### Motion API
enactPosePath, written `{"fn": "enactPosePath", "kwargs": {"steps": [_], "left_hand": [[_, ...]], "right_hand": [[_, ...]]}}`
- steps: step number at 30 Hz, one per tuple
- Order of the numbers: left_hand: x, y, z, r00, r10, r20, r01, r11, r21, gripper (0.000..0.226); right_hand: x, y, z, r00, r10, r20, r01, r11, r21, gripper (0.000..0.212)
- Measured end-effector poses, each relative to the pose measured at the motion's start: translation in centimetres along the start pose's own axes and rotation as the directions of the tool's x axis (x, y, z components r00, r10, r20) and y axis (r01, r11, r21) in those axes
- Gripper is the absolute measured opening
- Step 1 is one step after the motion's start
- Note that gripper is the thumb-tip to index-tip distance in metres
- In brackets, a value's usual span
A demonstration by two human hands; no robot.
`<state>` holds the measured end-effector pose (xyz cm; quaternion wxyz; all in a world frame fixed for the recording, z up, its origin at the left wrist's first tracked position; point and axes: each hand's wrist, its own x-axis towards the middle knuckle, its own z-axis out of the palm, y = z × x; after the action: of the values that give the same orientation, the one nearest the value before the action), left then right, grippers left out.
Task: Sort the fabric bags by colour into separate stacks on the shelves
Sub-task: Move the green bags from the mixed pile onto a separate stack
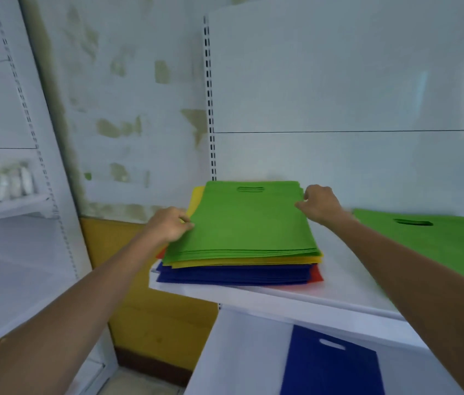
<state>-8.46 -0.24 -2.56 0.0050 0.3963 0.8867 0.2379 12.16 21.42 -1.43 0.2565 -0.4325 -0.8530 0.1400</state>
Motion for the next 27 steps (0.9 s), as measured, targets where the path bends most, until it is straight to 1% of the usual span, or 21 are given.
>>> {"fn": "enactPosePath", "kwargs": {"steps": [1,3,5,7,9,10,11,13,14,15,17,18,20,22,23,25,27], "left_hand": [[0.3,-0.5,0.0,1.0,-0.013,0.01,0.013,1.0,-0.015,0.028],[1.0,-1.2,-0.1,0.999,-0.038,0.032,0.039,0.999,-0.024,0.033],[1.5,-1.3,-0.4,0.999,-0.029,0.029,0.03,0.999,-0.036,0.03],[1.8,-1.3,-0.2,1.0,-0.003,-0.027,0.002,0.997,-0.072,0.02],[1.5,-1.1,0.0,0.995,0.005,-0.101,-0.015,0.995,-0.095,0.024],[1.4,-1.0,0.1,0.99,0.012,-0.137,-0.025,0.995,-0.092,0.023],[1.2,-0.9,0.2,0.984,0.017,-0.175,-0.032,0.996,-0.083,0.02],[0.7,-0.4,-0.1,0.968,0.029,-0.25,-0.044,0.998,-0.051,0.021],[0.5,-0.1,-0.2,0.959,0.048,-0.278,-0.055,0.998,-0.018,0.018],[0.2,0.2,-0.4,0.953,0.071,-0.294,-0.069,0.997,0.019,0.014],[0.1,1.0,-0.6,0.943,0.114,-0.311,-0.102,0.993,0.055,0.011],[-0.1,1.5,-0.7,0.941,0.131,-0.311,-0.125,0.991,0.04,0.012],[-0.2,2.6,-0.8,0.938,0.183,-0.294,-0.201,0.979,-0.031,0.022],[-0.3,4.3,-0.8,0.926,0.253,-0.28,-0.287,0.954,-0.087,0.033],[-0.5,5.4,-0.7,0.916,0.283,-0.282,-0.321,0.942,-0.097,0.034],[-0.8,8.1,-0.3,0.897,0.334,-0.29,-0.379,0.919,-0.113,0.027],[-1.4,11.3,0.6,0.885,0.377,-0.274,-0.421,0.898,-0.124,0.026]], "right_hand": [[-0.2,-0.4,0.9,0.999,0.034,0.024,-0.034,0.999,-0.002,0.024],[-0.6,-0.9,2.3,0.993,0.105,0.048,-0.106,0.994,0.009,0.028],[-0.7,-0.9,2.7,0.984,0.174,0.041,-0.176,0.983,0.051,0.035],[-0.6,-0.7,2.4,0.968,0.249,0.045,-0.252,0.959,0.13,0.041],[-0.4,-0.4,2.1,0.945,0.32,0.068,-0.327,0.911,0.251,0.041],[-0.4,-0.2,2.0,0.936,0.345,0.067,-0.349,0.892,0.286,0.041],[-0.6,-0.1,2.0,0.933,0.356,0.048,-0.354,0.891,0.285,0.039],[-0.9,-0.1,2.1,0.944,0.329,-0.022,-0.317,0.923,0.22,0.028],[-1.1,-0.1,2.1,0.951,0.301,-0.07,-0.283,0.94,0.191,0.019],[-1.1,-0.2,2.1,0.954,0.275,-0.122,-0.252,0.952,0.176,0.014],[-1.2,-0.6,1.5,0.951,0.221,-0.217,-0.188,0.969,0.162,0.019],[-1.1,-0.7,0.9,0.946,0.194,-0.258,-0.157,0.975,0.158,0.022],[-1.0,-0.7,-0.8,0.933,0.134,-0.333,-0.088,0.985,0.15,0.027],[-1.3,0.1,-3.1,0.907,0.076,-0.414,-0.04,0.995,0.096,0.024],[-1.6,0.8,-4.3,0.896,0.052,-0.441,-0.031,0.998,0.054,0.022],[-2.3,2.6,-6.7,0.89,0.026,-0.456,-0.033,0.999,-0.007,0.026],[-3.1,5.2,-9.1,0.9,-0.008,-0.436,-0.033,0.996,-0.086,0.029]]}}
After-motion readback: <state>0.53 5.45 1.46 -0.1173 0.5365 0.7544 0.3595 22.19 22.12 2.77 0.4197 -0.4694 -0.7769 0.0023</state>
